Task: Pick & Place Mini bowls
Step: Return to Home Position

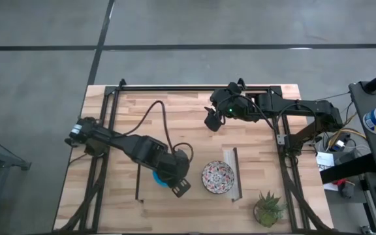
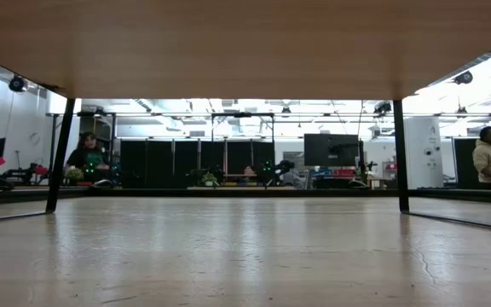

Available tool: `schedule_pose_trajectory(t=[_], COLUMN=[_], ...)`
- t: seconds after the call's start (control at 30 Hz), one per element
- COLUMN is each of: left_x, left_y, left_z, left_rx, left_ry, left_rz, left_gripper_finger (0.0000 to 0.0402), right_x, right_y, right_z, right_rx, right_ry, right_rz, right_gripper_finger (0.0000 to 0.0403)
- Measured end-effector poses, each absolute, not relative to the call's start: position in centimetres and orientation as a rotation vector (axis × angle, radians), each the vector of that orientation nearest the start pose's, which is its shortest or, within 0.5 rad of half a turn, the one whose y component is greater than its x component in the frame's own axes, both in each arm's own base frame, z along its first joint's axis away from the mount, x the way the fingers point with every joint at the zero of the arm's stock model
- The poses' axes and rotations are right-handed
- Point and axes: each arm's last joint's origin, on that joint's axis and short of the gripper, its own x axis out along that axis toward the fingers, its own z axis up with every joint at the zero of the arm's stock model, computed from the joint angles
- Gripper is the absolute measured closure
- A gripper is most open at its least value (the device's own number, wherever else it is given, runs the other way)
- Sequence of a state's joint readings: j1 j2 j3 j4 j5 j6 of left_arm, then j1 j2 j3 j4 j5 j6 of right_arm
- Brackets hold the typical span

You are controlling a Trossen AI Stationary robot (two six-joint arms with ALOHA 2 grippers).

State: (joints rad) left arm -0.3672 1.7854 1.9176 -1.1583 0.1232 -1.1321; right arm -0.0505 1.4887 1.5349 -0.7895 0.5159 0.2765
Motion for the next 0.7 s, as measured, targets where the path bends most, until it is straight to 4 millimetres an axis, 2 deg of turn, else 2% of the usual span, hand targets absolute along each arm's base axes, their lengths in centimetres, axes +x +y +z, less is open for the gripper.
schedule_pose_trajectory(t=[0.2,0.37,0.5,0.63,0.7], left_x=[33.1,32.0,31.2,29.6,29.2], left_y=[-12.7,-11.4,-10.1,-8.7,-8.3], left_z=[38.6,40.3,41.1,42.3,42.7], left_rx=[-0.892,-0.813,-0.748,-0.643,-0.581], left_ry=[1.085,0.931,0.873,0.805,0.774], left_rz=[0.186,0.27,0.328,0.396,0.394], left_gripper_finger=[0.0399,0.0376,0.0351,0.0342,0.0347], right_x=[30.5,29.7,29.1,28.8,28.5], right_y=[-3.0,-3.0,-2.7,-2.2,-2.0], right_z=[37.2,36.6,36.9,37.4,37.6], right_rx=[0.071,0.078,0.12,0.165,0.168], right_ry=[0.697,0.785,0.804,0.781,0.748], right_rz=[-0.638,-0.655,-0.56,-0.394,-0.314], right_gripper_finger=[0.0161,0.0178,0.0244,0.0361,0.0382])
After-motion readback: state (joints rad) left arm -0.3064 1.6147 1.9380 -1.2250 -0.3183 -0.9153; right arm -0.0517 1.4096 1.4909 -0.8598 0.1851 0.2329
